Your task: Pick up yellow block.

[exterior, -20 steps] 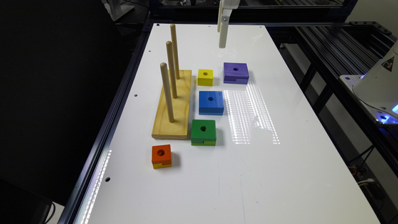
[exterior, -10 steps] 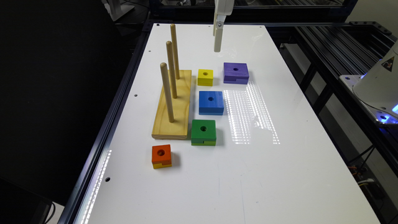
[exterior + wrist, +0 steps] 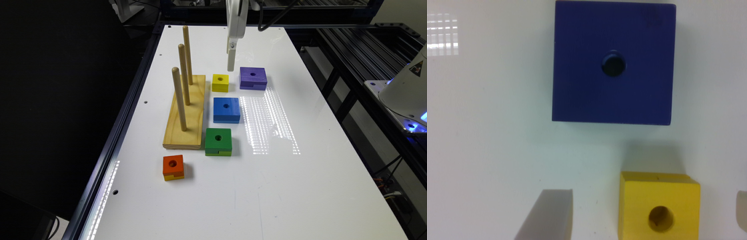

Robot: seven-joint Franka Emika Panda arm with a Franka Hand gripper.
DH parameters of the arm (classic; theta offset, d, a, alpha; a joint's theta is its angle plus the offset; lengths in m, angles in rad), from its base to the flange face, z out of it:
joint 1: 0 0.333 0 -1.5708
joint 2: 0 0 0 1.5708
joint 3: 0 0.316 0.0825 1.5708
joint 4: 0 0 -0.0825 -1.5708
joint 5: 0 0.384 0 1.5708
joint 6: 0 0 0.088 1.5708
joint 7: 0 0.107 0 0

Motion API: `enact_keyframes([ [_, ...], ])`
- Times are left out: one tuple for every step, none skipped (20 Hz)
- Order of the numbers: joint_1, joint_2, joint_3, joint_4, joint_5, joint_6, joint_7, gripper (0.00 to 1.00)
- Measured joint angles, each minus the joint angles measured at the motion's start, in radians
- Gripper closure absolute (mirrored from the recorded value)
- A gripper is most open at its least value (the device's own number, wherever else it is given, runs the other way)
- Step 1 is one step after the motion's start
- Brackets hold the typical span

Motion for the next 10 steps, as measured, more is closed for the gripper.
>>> enact_keyframes([
  [0.000,0.000,0.000,0.002,0.0000,0.000,0.000,0.00],
  [0.000,0.001,0.000,0.002,0.0000,0.000,0.000,0.00],
  [0.000,0.006,0.000,0.002,0.0000,0.001,0.000,0.00],
  [0.000,0.014,0.000,0.002,0.0000,0.006,0.000,0.00],
  [0.000,0.026,0.000,0.002,0.0000,0.016,0.000,0.00],
  [0.000,0.036,0.000,0.002,0.0000,0.025,0.000,0.00],
  [0.000,0.046,0.000,0.003,0.0000,0.036,0.000,0.00],
  [0.000,0.054,0.000,0.004,0.0000,0.043,0.000,0.00],
  [0.000,0.060,0.001,0.004,0.0000,0.049,0.000,0.00],
  [0.001,0.062,0.004,0.007,0.0000,0.052,0.000,0.00],
])
